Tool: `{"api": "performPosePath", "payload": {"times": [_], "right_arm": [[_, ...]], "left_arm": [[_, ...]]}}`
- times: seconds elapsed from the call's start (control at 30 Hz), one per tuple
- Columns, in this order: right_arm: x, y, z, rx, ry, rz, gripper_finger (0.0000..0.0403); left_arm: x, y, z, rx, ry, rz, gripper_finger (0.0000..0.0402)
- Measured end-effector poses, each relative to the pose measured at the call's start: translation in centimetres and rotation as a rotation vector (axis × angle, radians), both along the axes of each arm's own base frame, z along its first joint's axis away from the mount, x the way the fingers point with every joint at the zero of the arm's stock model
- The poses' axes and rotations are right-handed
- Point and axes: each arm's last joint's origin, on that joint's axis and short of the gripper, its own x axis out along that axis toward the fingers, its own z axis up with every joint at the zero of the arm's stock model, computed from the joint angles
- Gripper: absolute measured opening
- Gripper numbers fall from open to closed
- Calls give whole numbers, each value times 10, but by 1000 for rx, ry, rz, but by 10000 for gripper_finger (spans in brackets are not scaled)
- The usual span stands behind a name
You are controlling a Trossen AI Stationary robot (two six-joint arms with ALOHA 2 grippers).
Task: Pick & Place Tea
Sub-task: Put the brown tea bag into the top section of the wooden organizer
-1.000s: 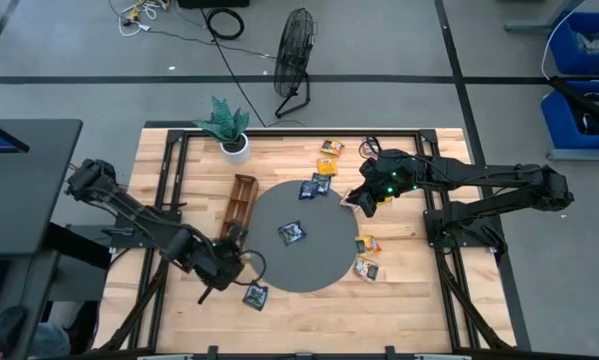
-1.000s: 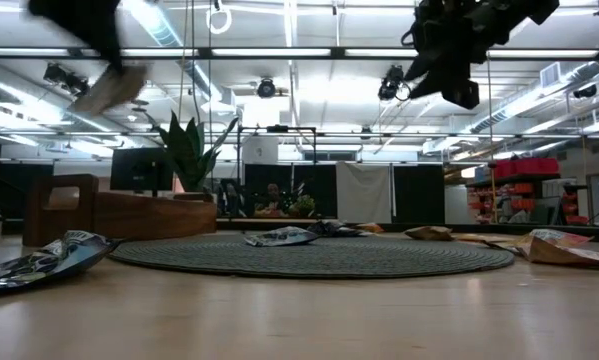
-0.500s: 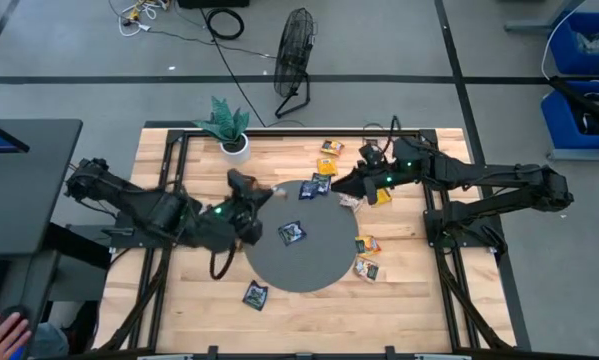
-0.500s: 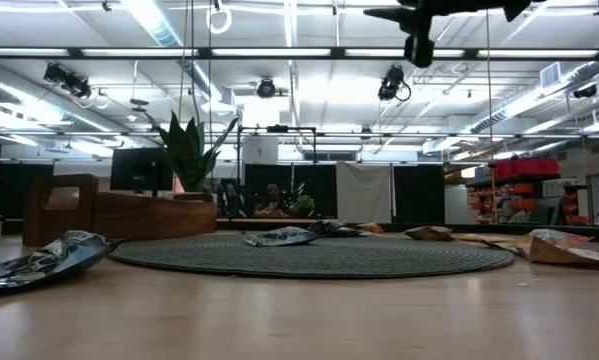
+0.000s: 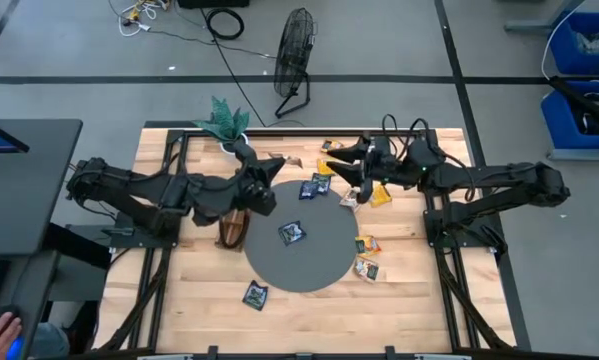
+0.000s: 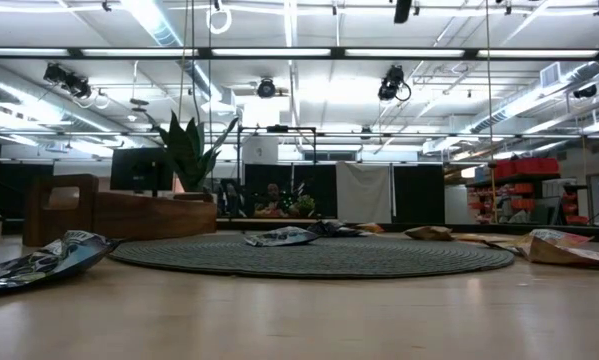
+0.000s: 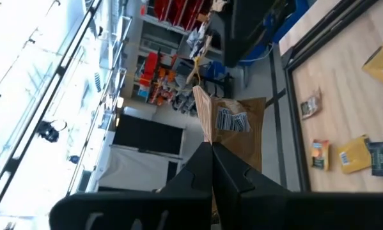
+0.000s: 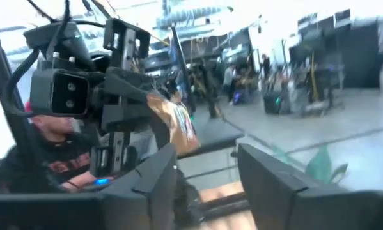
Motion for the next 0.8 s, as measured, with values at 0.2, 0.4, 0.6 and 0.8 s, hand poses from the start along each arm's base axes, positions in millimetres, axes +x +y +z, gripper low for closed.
{"api": "performPosePath", "payload": {"times": [0.2,0.4,0.6,0.8], "right_arm": [[15,7,-11,-52,22,-19,241],[32,8,-20,-48,-32,-37,263],[43,6,-29,-33,-40,-80,252],[44,4,-28,-33,-77,-85,240]], "left_arm": [[3,9,0,-13,0,-19,1],[6,19,0,-32,-10,-39,1],[7,24,1,-61,-36,-64,1],[11,25,0,-115,-62,-115,1]]}}
